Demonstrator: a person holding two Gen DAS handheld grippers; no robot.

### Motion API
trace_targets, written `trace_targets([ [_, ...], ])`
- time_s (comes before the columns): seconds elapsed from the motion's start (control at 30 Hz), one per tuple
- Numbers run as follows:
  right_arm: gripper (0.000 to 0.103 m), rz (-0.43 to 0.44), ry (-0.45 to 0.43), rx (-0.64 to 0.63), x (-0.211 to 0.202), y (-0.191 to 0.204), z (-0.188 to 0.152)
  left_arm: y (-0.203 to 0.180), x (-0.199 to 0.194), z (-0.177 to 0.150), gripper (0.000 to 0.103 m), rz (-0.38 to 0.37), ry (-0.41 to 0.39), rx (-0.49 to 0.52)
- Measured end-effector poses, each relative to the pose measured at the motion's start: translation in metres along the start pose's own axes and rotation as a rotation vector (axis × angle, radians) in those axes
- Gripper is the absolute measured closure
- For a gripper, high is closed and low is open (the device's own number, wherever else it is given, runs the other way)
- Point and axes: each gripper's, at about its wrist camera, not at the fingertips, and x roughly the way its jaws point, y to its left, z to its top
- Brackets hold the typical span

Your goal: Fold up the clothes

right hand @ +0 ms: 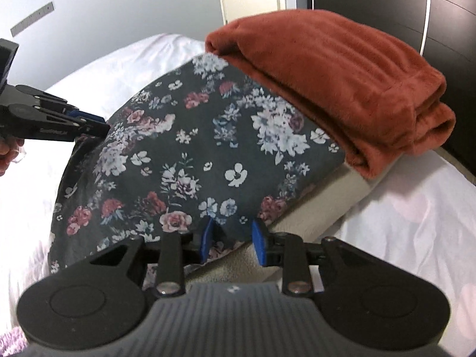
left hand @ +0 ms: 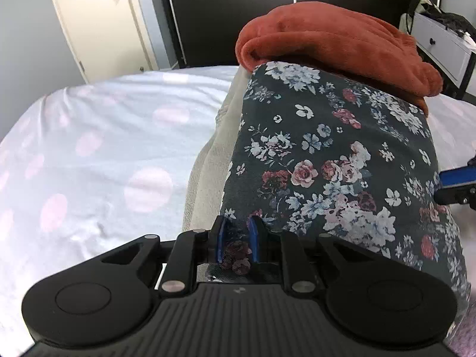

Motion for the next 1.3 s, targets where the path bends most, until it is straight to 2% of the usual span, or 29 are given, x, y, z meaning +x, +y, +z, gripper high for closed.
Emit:
trace_targets([
  [0.2,0.068,0.012,0.017,0.042,-0.015,-0.005,0.013,0.005,-0.038,0.003,0.087,0.003,-0.016,-0.05],
  [0.33,0.046,0.022,-0.02,0.094,-0.042,-0.005,0.021,-0.007,-0.08,0.002,0.082,0.018,-0.072,-0.102],
  [0.37,0.044,0.029,-0.03,0.102,-0.051,-0.002,0.023,-0.013,-0.091,0.002,0.077,0.021,-0.091,-0.112],
  [0.43,0.031,0.026,-0.049,0.112,-0.068,0.003,0.027,-0.024,-0.115,0.0,0.065,0.03,-0.137,-0.136],
  [0.47,0.029,0.021,-0.058,0.109,-0.076,0.007,0.029,-0.03,-0.127,-0.001,0.054,0.036,-0.157,-0.15],
  [0.5,0.028,0.023,-0.072,0.101,-0.086,0.012,0.03,-0.035,-0.137,-0.002,0.05,0.042,-0.168,-0.168],
  [0.57,0.025,0.03,-0.102,0.087,-0.106,0.02,0.031,-0.047,-0.156,-0.005,0.049,0.049,-0.18,-0.206],
  [0.63,0.01,-0.004,-0.132,0.093,-0.125,0.029,0.03,-0.057,-0.174,-0.008,0.041,0.055,-0.196,-0.241],
  [0.67,0.006,-0.033,-0.144,0.099,-0.134,0.034,0.029,-0.063,-0.181,-0.01,0.035,0.057,-0.209,-0.252],
  [0.73,0.005,-0.066,-0.179,0.09,-0.151,0.044,0.024,-0.076,-0.195,-0.017,0.028,0.096,-0.236,-0.265],
  [0.83,0.005,-0.072,-0.193,0.083,-0.17,0.054,0.015,-0.098,-0.211,-0.032,0.027,0.178,-0.27,-0.296],
  [0.97,0.005,-0.08,-0.192,0.131,-0.186,0.061,-0.004,-0.122,-0.22,-0.058,0.027,0.238,-0.273,-0.351],
  [1.13,0.005,-0.102,-0.153,0.088,-0.19,0.072,-0.038,-0.145,-0.223,-0.085,0.027,0.251,-0.258,-0.383],
  [1.3,0.005,-0.103,-0.154,0.1,-0.196,0.076,-0.062,-0.156,-0.224,-0.108,0.027,0.235,-0.231,-0.455],
])
